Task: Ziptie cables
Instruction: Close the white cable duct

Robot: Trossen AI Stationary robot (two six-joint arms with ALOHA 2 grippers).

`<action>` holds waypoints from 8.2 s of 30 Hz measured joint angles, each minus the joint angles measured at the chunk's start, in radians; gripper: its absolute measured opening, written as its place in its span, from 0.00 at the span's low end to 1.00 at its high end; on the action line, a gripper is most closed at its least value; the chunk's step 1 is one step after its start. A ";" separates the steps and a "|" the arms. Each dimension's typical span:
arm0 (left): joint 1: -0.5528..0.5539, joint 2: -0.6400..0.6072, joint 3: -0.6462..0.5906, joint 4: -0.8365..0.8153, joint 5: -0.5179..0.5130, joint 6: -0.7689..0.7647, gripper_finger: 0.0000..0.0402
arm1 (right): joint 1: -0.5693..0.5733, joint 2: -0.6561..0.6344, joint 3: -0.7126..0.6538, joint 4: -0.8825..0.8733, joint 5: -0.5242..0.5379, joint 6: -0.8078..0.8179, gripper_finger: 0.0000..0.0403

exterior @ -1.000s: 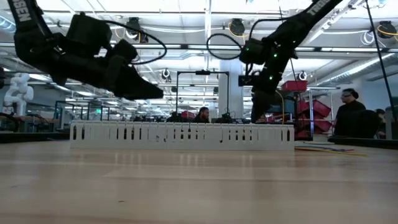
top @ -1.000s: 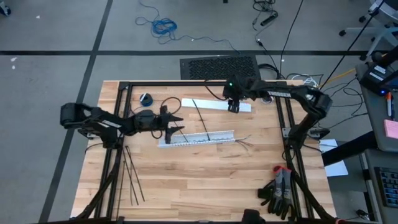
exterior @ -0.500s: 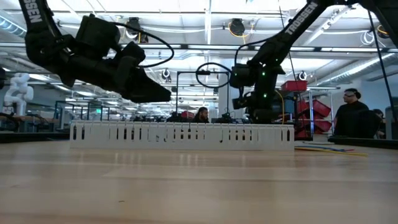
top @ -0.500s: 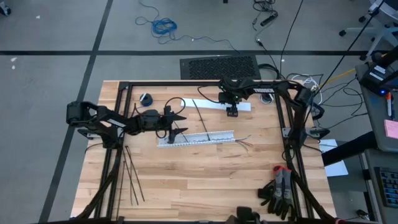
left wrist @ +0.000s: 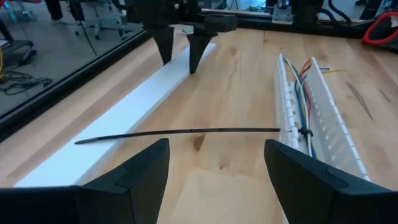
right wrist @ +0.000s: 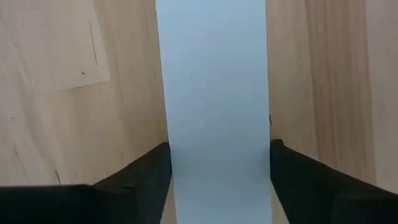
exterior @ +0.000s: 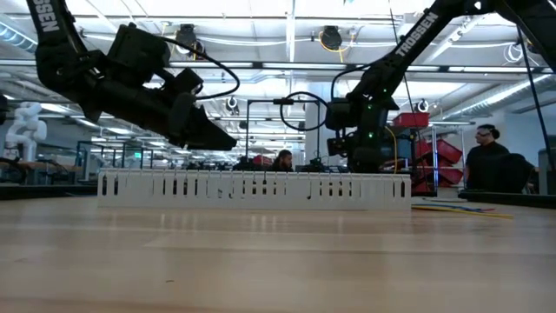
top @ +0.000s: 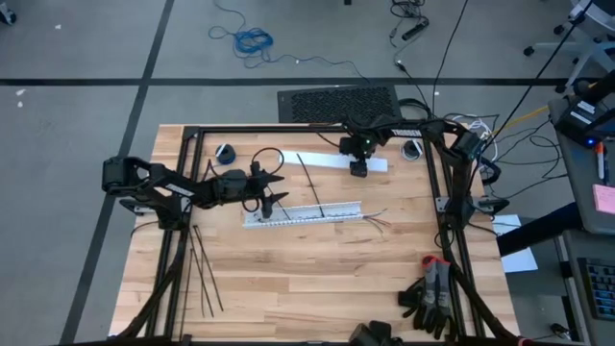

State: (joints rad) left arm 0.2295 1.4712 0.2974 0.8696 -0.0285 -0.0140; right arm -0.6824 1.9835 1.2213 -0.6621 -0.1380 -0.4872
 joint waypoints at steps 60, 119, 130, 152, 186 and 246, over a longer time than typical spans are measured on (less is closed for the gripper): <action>0.009 -0.185 -0.085 0.110 0.013 -0.075 0.65 | 0.201 -0.431 -0.370 0.327 0.107 0.542 0.65; 0.009 -0.123 -0.085 0.063 -0.060 -0.060 0.65 | 0.191 -0.131 -0.175 -0.028 0.130 0.668 0.54; 0.009 -0.123 -0.085 0.063 -0.069 -0.059 0.65 | 0.191 -0.264 -0.166 -0.153 0.154 0.593 0.54; 0.038 0.436 0.094 0.677 0.233 0.021 0.67 | 0.327 -0.570 -0.134 -0.286 0.132 0.568 0.54; 0.043 0.594 0.464 0.685 0.472 -0.075 0.79 | 0.563 -0.567 -0.133 -0.152 0.145 0.610 0.53; 0.016 0.593 0.607 0.206 0.639 -0.136 0.91 | 0.573 -0.578 -0.132 -0.180 0.380 0.585 0.22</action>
State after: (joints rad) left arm 0.2454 2.0640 0.9047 1.0760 0.6107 -0.1501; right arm -0.1089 1.4055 1.0893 -0.8426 0.2419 0.0976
